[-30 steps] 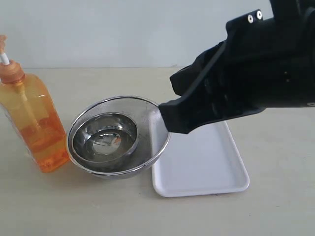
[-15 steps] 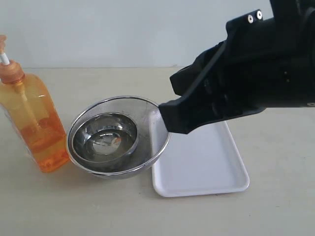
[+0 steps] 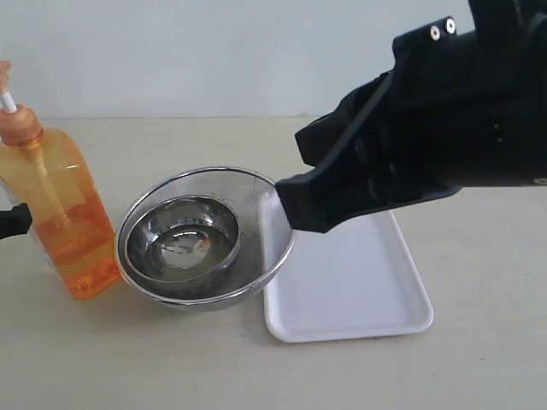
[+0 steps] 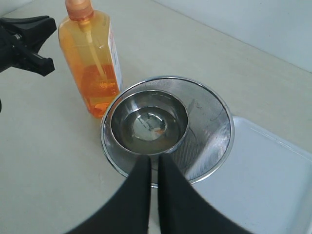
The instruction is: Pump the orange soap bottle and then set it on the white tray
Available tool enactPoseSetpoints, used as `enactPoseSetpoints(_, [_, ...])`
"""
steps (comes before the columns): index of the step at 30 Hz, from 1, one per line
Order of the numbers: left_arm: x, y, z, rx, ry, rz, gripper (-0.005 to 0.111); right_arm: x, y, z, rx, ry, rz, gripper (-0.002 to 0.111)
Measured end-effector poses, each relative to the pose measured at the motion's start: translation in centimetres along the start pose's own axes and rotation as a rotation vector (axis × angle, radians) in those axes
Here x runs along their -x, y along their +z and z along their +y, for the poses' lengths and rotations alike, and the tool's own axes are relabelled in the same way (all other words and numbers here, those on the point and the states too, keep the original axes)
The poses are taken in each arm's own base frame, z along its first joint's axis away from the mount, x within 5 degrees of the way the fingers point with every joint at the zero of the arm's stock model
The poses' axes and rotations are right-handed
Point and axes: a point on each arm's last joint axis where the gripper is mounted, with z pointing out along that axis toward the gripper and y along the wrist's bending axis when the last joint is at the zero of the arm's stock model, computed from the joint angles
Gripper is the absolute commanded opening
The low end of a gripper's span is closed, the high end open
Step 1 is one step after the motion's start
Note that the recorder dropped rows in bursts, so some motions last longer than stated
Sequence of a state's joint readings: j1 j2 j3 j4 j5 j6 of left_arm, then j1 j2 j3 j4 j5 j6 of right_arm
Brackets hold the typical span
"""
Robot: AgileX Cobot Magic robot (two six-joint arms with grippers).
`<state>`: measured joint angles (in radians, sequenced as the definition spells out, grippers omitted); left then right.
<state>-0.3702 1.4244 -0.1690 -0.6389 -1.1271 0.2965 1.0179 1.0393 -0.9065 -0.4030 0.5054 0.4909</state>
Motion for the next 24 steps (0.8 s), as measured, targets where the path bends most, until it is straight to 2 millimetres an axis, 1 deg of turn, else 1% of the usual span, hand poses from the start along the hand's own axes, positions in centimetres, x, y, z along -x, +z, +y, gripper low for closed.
enactPoseSetpoints(6, [0.1, 1.0, -0.2, 0.004, 0.007, -0.002, 0.005, 0.0, 0.0, 0.0, 0.0, 0.0, 0.0, 0.0])
enactPoseSetpoints(13, [-0.6, 1.7, -0.7, -0.017, 0.009, 0.029, 0.005, 0.0, 0.0, 0.0, 0.0, 0.0, 0.0, 0.0])
enactPoseSetpoints(24, [-0.2, 3.7, -1.6, -0.004, 0.008, 0.018, 0.005, 0.0, 0.0, 0.0, 0.0, 0.0, 0.0, 0.0])
